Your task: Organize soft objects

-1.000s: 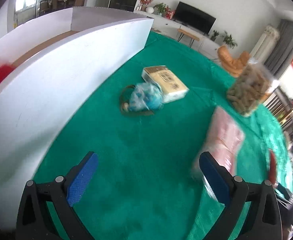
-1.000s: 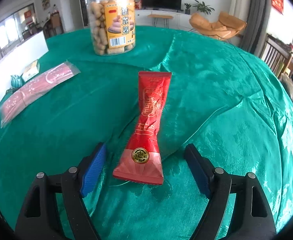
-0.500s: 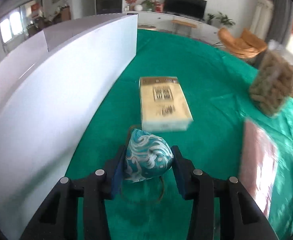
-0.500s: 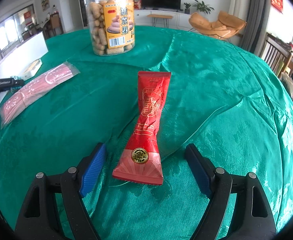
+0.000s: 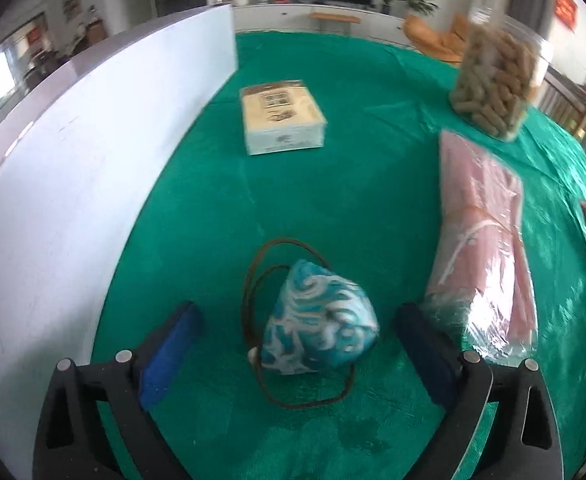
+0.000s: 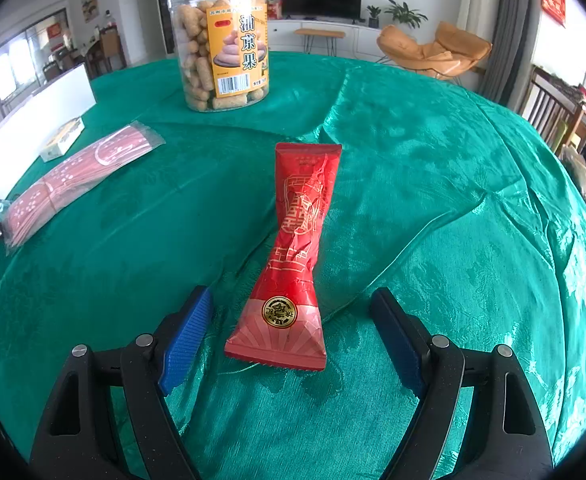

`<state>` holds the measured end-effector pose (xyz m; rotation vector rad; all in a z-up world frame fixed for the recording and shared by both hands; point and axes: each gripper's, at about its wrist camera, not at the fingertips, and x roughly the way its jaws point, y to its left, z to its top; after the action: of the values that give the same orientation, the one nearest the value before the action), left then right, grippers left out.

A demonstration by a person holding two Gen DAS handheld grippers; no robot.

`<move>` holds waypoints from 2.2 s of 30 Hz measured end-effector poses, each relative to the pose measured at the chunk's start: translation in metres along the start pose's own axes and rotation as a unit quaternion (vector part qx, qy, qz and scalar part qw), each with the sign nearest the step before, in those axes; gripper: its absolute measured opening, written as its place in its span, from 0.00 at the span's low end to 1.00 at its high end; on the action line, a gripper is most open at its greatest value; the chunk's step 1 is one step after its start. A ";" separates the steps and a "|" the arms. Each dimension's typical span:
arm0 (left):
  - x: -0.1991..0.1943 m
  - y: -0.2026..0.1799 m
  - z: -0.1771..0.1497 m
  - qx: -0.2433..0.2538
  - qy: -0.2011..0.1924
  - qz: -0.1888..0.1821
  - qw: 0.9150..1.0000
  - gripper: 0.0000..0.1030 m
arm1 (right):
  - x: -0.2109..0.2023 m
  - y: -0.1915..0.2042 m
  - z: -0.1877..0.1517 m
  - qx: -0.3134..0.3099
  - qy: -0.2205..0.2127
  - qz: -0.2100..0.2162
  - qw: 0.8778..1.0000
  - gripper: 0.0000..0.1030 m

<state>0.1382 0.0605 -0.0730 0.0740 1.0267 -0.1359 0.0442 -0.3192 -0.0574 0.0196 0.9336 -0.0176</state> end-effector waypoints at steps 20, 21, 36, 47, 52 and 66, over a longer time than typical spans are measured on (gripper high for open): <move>-0.003 -0.003 -0.009 -0.002 -0.007 0.003 1.000 1.00 | 0.000 0.000 0.000 0.001 0.000 -0.001 1.000 0.82; -0.003 -0.003 -0.009 -0.002 -0.007 0.003 1.000 1.00 | 0.000 0.000 0.000 0.001 0.000 -0.001 1.000 0.82; -0.003 -0.003 -0.010 -0.002 -0.007 0.004 1.000 1.00 | 0.000 -0.001 0.000 0.001 0.000 -0.001 1.000 0.82; -0.003 -0.004 -0.010 -0.002 -0.007 0.004 1.000 1.00 | 0.000 -0.001 0.000 0.001 0.000 -0.001 1.000 0.82; -0.003 -0.004 -0.010 -0.002 -0.007 0.004 1.000 1.00 | 0.000 -0.001 0.000 0.001 0.000 -0.001 1.000 0.82; -0.005 -0.005 -0.011 -0.002 -0.003 0.004 1.000 1.00 | 0.000 -0.001 0.000 0.002 0.001 -0.001 1.000 0.83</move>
<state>0.1262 0.0572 -0.0745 0.0748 1.0200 -0.1270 0.0444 -0.3202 -0.0573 0.0233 0.9349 -0.0207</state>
